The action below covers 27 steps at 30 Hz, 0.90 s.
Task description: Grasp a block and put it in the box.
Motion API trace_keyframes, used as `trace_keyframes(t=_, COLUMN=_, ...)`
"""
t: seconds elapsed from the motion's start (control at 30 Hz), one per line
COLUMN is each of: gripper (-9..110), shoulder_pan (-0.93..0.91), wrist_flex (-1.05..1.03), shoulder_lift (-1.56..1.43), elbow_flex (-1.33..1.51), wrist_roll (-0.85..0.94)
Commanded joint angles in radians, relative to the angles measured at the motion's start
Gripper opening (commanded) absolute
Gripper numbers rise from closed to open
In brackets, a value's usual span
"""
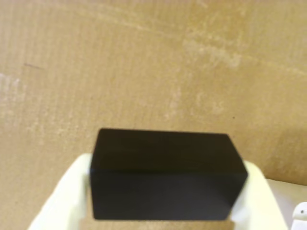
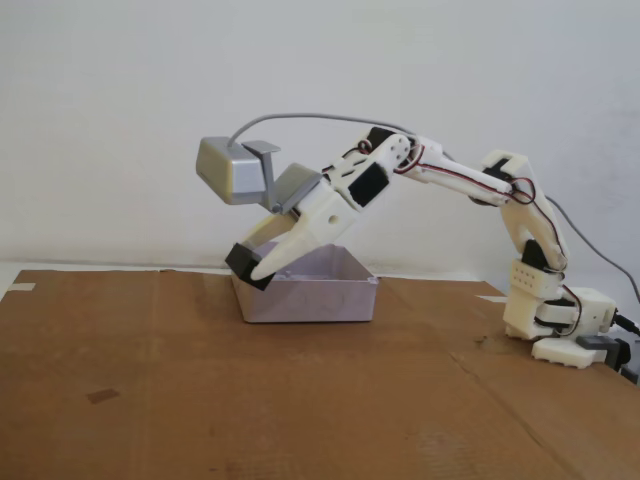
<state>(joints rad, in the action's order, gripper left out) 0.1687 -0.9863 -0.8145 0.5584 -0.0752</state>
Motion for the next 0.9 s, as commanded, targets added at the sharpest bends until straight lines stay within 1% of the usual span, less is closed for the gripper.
trace_keyframes(t=0.0, gripper=10, shoulder_pan=-0.018, wrist_flex=0.015, shoulder_lift=-0.081, elbow_flex=-0.153, wrist_roll=0.011)
trace_keyframes(t=0.2, gripper=10, shoulder_pan=-0.044, wrist_flex=0.011, shoulder_lift=-0.133, elbow_flex=-0.107, wrist_roll=0.011)
trace_keyframes(t=0.5, gripper=10, shoulder_pan=-0.103, wrist_flex=-0.187, shoulder_lift=-0.207, elbow_flex=-0.087, wrist_roll=0.011)
trace_keyframes(t=0.87, gripper=10, shoulder_pan=-0.184, wrist_flex=-0.196, shoulder_lift=-0.239, elbow_flex=-0.097, wrist_roll=0.011)
